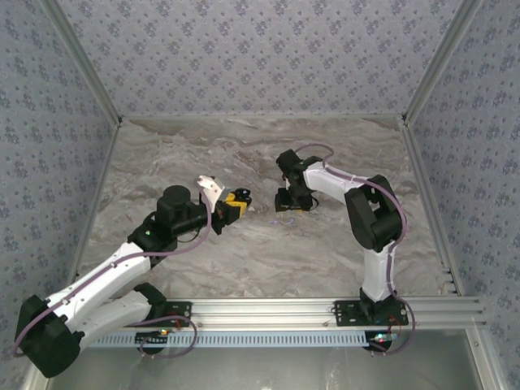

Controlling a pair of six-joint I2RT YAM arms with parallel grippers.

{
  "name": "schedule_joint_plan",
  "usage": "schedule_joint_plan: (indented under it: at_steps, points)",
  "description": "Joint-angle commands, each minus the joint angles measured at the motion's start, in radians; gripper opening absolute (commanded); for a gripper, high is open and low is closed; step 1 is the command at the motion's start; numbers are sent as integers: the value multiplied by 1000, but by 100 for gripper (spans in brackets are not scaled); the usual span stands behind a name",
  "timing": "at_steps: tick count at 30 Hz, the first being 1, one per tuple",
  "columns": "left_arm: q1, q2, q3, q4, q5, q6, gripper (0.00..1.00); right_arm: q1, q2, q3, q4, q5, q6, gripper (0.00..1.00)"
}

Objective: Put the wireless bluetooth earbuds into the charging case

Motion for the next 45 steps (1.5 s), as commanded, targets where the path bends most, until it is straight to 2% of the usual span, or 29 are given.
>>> schedule_joint_plan:
  at_steps: [1,15,24,28,36,41,45]
  points:
    - [-5,-15,31,16,14,-3,19,3,36,36,-16,-6,21,57]
    - [-5,-18,31,11,6,2,19,7,123,154,-78,30,-17,50]
    - [-4,-20,28,10,2,1,19,23,147,185,-107,58,-32,35]
    - [-5,-22,28,7,3,1,19,38,148,197,-126,79,-38,34]
    - [-5,-27,28,7,6,-1,19,61,188,260,-156,83,-79,21]
    - [-5,-32,27,2,3,-1,19,67,222,308,-187,106,-122,20]
    - [-5,-34,26,2,1,-1,19,71,234,339,-212,123,-141,28]
